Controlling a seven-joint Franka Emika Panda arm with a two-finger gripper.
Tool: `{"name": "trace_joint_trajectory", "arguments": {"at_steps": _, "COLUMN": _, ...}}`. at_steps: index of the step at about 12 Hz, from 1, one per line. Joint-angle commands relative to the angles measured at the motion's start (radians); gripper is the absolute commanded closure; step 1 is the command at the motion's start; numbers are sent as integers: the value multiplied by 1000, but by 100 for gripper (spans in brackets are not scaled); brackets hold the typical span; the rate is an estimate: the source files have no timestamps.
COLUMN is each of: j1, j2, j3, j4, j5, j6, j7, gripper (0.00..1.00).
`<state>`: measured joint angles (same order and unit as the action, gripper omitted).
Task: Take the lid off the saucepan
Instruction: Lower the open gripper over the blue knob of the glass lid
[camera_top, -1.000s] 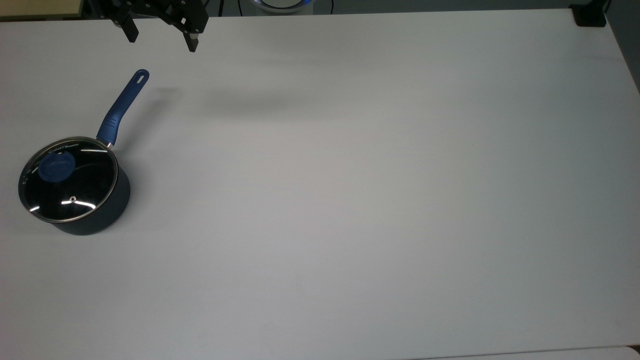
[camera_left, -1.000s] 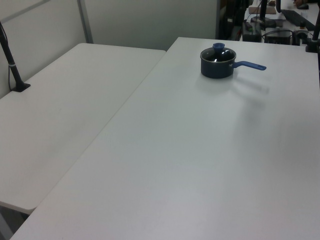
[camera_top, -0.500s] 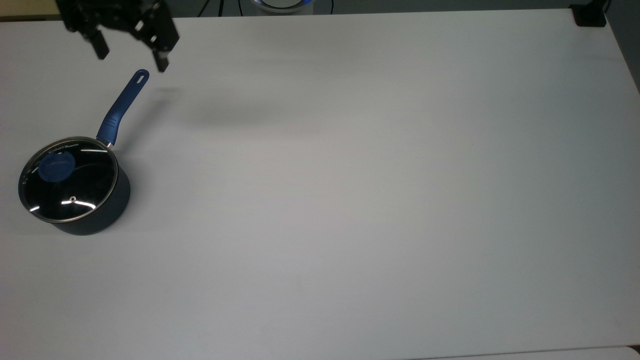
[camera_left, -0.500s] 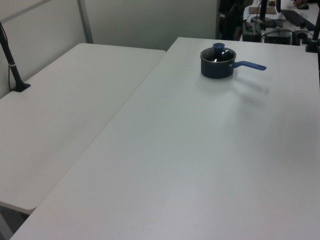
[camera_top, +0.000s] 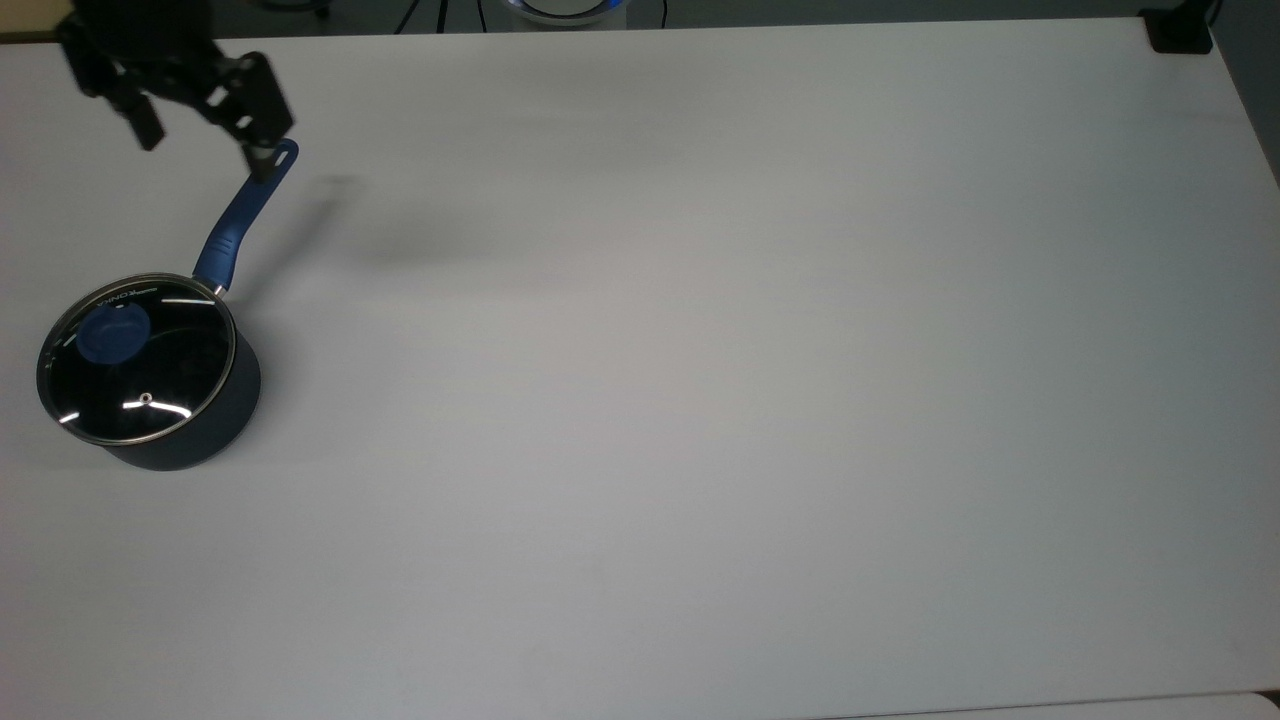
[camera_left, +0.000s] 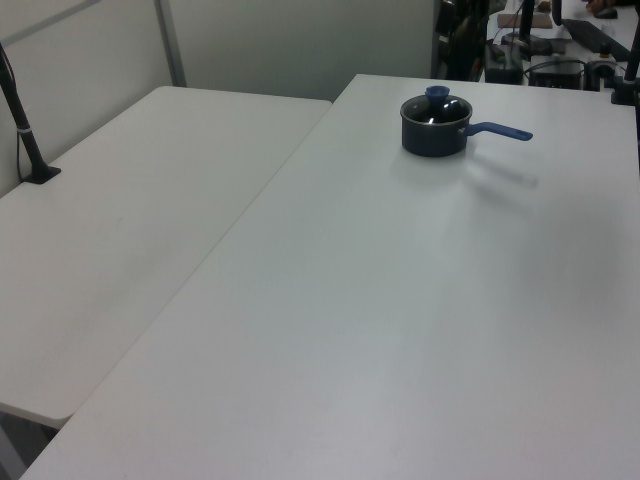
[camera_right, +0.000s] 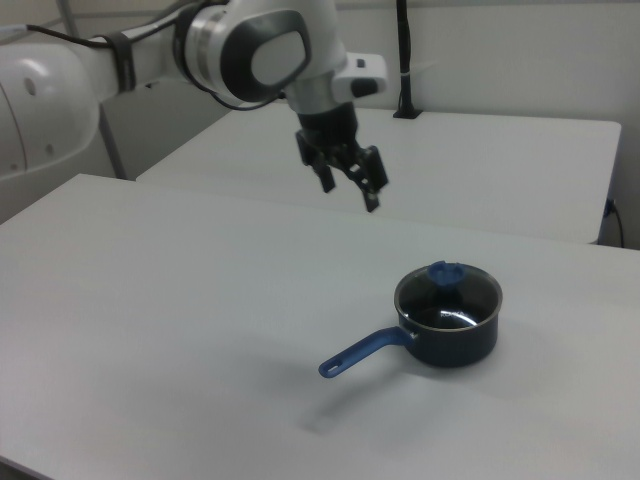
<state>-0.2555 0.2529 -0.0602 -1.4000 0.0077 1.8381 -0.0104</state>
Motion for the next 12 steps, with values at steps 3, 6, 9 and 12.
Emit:
{"name": "trace_joint_trajectory", "arguments": {"at_steps": 3, "j1": -45, "j2": 110, "j3": -70, "j4": -20, "j5": -34, "j6": 182, "j7": -228, "gripper": 0}}
{"name": "trace_joint_trajectory", "arguments": {"at_steps": 6, "j1": -50, "j2": 144, "j3": -107, "j4": -19, "j5": -15, "j6": 236, "j7": -301, "gripper": 0}}
{"name": "trace_joint_trajectory", "arguments": {"at_steps": 9, "j1": -64, "j2": 209, "j3": -122, "j4": -10, "j5": 5, "j6": 262, "j7": -321, "gripper": 0}}
{"name": "trace_joint_trajectory", "arguments": {"at_steps": 12, "j1": -45, "j2": 262, "j3": -128, "j4": -11, "j5": 24, "j6": 386, "j7": -295, "gripper": 0}}
